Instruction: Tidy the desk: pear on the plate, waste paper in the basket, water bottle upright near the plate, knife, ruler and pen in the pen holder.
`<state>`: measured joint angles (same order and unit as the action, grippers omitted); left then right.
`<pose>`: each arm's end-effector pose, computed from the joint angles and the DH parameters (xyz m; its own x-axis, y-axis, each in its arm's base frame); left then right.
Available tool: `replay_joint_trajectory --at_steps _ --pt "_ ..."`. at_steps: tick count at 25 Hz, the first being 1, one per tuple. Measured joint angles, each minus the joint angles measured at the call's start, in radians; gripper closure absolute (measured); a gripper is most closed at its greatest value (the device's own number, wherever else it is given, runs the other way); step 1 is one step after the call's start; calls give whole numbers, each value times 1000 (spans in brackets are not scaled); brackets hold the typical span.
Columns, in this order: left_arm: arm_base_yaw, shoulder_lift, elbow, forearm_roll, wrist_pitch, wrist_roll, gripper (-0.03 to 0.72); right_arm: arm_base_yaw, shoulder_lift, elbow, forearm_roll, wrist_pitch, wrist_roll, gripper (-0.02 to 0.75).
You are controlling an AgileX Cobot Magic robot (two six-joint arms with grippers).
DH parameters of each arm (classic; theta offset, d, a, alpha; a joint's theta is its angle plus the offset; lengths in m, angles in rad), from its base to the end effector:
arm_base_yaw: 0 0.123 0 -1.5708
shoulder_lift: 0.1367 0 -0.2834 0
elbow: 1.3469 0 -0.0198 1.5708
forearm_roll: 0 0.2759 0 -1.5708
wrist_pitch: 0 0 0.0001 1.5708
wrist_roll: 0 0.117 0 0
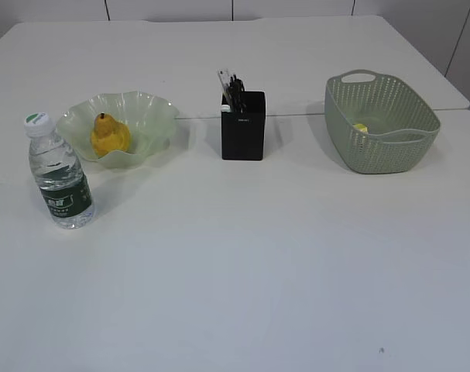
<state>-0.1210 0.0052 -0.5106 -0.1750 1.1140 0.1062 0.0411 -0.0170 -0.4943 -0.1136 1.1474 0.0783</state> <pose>0.0353 -0.0227 0.2766 -0.4818 0.0868 -0.8720 0.2680 0.9620 -0.0523 0.0353 -0.0107 0.2681 -0.5175 0.0100 -0.8556 0.0637 0.9976 -0.0268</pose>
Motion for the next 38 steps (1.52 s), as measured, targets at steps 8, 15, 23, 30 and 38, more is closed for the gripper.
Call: replay_joint_trajectory --at_steps 8,15,23,30,38 --pt "0 0 0 0 0 0 449 0 0 0 0 0 0 421" --pt "0 0 0 0 0 0 449 0 0 0 0 0 -2 421" --pt "0 0 0 0 0 0 449 0 0 0 0 0 -2 421" --pt "0 0 0 0 0 0 449 0 0 0 0 0 -2 421" --pt "0 0 0 0 0 0 449 0 0 0 0 -2 -2 421"
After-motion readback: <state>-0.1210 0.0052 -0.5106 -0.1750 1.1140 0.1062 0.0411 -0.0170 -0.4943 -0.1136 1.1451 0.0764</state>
